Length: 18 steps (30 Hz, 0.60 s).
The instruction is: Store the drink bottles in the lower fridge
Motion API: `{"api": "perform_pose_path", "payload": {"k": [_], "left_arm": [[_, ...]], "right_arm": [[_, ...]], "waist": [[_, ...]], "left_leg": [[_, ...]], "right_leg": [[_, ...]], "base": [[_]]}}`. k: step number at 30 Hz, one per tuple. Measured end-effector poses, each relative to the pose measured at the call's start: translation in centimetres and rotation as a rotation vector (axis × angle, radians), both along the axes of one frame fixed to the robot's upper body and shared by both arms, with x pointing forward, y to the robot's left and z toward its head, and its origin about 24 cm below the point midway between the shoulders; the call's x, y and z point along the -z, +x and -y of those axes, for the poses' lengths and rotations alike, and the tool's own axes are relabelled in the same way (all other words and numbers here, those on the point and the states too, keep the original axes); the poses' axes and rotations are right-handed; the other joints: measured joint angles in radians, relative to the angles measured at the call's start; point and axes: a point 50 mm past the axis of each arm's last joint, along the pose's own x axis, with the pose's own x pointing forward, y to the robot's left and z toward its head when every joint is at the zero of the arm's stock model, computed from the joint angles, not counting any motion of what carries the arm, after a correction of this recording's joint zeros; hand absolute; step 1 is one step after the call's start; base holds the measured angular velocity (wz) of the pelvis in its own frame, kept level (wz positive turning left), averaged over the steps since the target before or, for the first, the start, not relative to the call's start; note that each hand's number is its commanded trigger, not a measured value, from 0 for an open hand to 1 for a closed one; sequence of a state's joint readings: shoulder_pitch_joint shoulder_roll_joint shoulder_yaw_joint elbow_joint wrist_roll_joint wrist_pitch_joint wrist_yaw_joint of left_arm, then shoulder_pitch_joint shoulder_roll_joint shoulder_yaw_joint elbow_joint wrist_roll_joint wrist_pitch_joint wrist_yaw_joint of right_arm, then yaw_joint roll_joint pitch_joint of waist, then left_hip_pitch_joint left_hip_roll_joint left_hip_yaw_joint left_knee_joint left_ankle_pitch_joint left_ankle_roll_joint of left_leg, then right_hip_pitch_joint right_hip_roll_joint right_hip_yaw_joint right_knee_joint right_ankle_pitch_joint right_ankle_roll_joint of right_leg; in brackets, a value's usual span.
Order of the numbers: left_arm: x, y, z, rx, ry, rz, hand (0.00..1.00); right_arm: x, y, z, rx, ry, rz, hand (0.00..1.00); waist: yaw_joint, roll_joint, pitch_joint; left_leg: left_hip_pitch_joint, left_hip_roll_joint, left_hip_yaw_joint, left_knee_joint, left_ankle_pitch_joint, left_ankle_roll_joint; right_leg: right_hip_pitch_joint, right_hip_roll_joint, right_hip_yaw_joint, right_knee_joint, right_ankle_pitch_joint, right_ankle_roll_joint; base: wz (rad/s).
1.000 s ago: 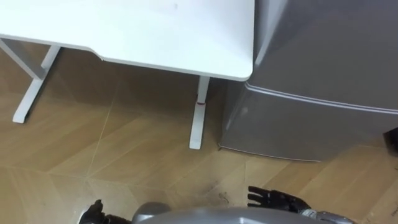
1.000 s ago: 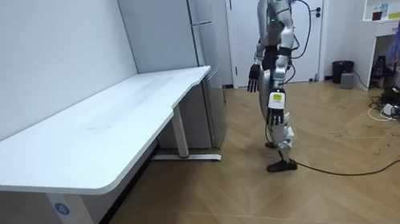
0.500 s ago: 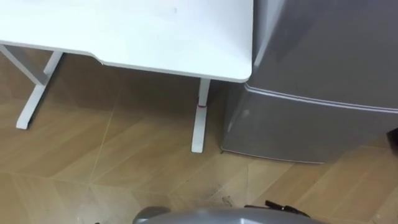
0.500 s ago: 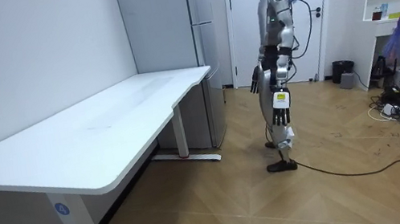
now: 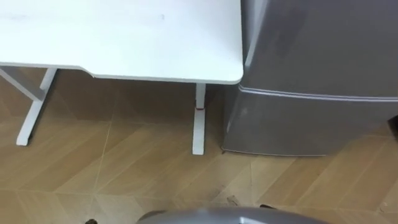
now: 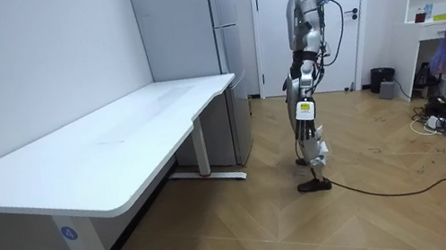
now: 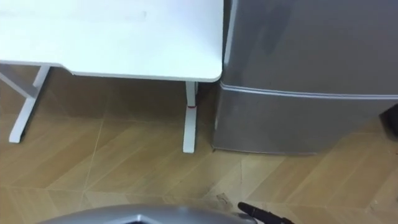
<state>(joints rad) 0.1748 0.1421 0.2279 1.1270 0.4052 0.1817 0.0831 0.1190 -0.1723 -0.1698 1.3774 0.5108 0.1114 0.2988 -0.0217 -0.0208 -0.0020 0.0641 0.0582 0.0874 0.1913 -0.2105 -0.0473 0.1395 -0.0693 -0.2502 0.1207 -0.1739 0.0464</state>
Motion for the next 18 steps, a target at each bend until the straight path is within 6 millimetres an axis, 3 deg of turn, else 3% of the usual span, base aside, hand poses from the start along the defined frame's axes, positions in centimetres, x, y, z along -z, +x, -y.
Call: {"api": "perform_pose_path", "payload": {"k": [8, 18], "left_arm": [[0.1, 1.7, 0.8, 0.052, -0.025, 0.032, 0.00], [0.2, 2.4, 1.3, 0.099, -0.058, 0.037, 0.00]], "right_arm": [[0.0, 0.0, 0.0, 0.001, -0.021, -0.015, 0.00], [0.0, 0.3, 0.1, -0.027, -0.029, -0.015, 0.00]], "waist": [[-0.007, 0.005, -0.0031], [-0.011, -0.004, 0.0023]], "left_leg": [[0.005, 0.002, 0.020, -0.006, 0.000, 0.000], [0.010, 0.003, 0.018, -0.021, 0.000, 0.000]], "right_leg": [[-0.018, 0.002, 0.029, 0.007, 0.000, 0.000], [-0.016, 0.004, 0.031, 0.014, 0.000, 0.000]], "base": [[-0.11], [-0.01]]}}
